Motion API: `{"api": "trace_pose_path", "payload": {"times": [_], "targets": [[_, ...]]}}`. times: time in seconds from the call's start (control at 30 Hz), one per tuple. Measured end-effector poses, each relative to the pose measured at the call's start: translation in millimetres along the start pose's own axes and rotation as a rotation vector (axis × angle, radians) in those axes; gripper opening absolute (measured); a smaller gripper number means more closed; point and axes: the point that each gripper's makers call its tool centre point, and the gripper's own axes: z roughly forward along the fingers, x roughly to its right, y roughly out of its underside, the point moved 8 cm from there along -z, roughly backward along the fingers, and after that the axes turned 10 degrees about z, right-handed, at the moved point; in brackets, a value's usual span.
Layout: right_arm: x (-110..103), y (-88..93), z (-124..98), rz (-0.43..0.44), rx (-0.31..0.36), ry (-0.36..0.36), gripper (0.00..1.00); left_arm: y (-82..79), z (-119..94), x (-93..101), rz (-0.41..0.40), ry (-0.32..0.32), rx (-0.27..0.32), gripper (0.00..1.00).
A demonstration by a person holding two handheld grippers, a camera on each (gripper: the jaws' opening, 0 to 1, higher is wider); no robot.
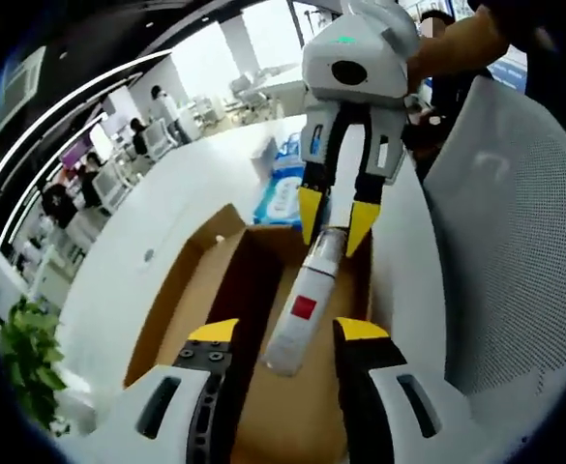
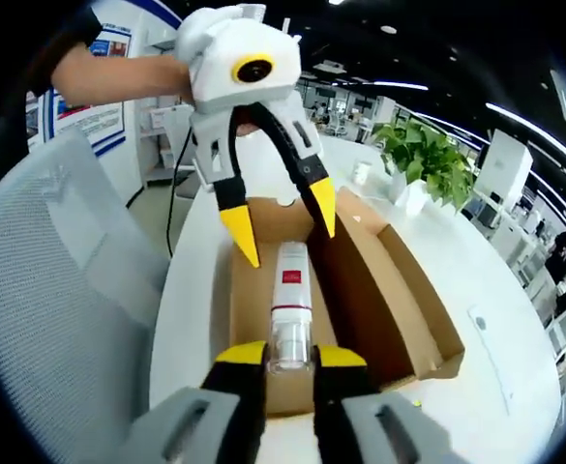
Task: Operate the shoe box by opening the lid, removing the specified soft item, and placing it in the target area until the item is outside and the box remains undamaged.
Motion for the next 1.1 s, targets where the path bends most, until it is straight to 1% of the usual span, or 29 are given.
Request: {"api": "trace_pose_path", "payload": {"times": [0.1, 0.2, 0.27, 0.33, 0.43, 0.53, 0.63, 0.8, 0.87, 1.03, 1.07, 1.1], "targets": [[-2.7, -1.9, -1.8, -0.015, 0.005, -0.001, 0.13, -5.4, 5.7, 2.5, 0.039, 0.042, 0.018, 0.38], [-5.3, -4.4, -3.1, -0.031, 0.01, -0.001, 0.13, -7.6, 11.5, 3.9, 0.05, 0.082, 0.017, 0.38], [-5.5, -5.1, -3.7, -0.047, 0.006, 0.004, 0.13, -6.3, 16.6, 2.2, 0.073, 0.104, 0.0, 0.37], [-5.9, -5.5, -5.2, -0.064, -0.001, 0.011, 0.13, -7.9, 20.7, 2.7, 0.094, 0.125, -0.01, 0.35], [-6.3, -5.5, -7.1, -0.072, 0.005, 0.014, 0.13, -11.6, 26.2, 3.5, 0.083, 0.155, -0.008, 0.32], [-6.6, -4.1, -9.5, -0.097, -0.003, 0.027, 0.13, -14.7, 30.9, 4.2, 0.109, 0.179, -0.013, 0.23], [-7.2, -4.1, -12.9, -0.114, -0.003, 0.037, 0.13, -16.2, 33.9, 5.6, 0.132, 0.186, -0.018, 0.21], [-6.8, -3.8, -16.1, -0.132, -0.001, 0.046, 0.13, -16.7, 37.4, 7.0, 0.136, 0.185, -0.022, 0.22], [-7.1, -3.6, -16.0, -0.145, -0.002, 0.045, 0.12, -16.2, 38.3, 8.4, 0.156, 0.186, -0.031, 0.21], [-8.8, -0.8, -14.9, -0.146, 0.0, 0.04, 0.13, -16.1, 39.3, 11.5, 0.174, 0.197, -0.045, 0.2], [-8.5, -0.1, -14.9, -0.14, 0.002, 0.041, 0.13, -16.1, 39.5, 13.0, 0.192, 0.189, -0.046, 0.2], [-9.3, 1.6, -14.5, -0.104, 0.005, 0.031, 0.14, -16.4, 39.4, 14.5, 0.192, 0.192, -0.047, 0.2]]}}
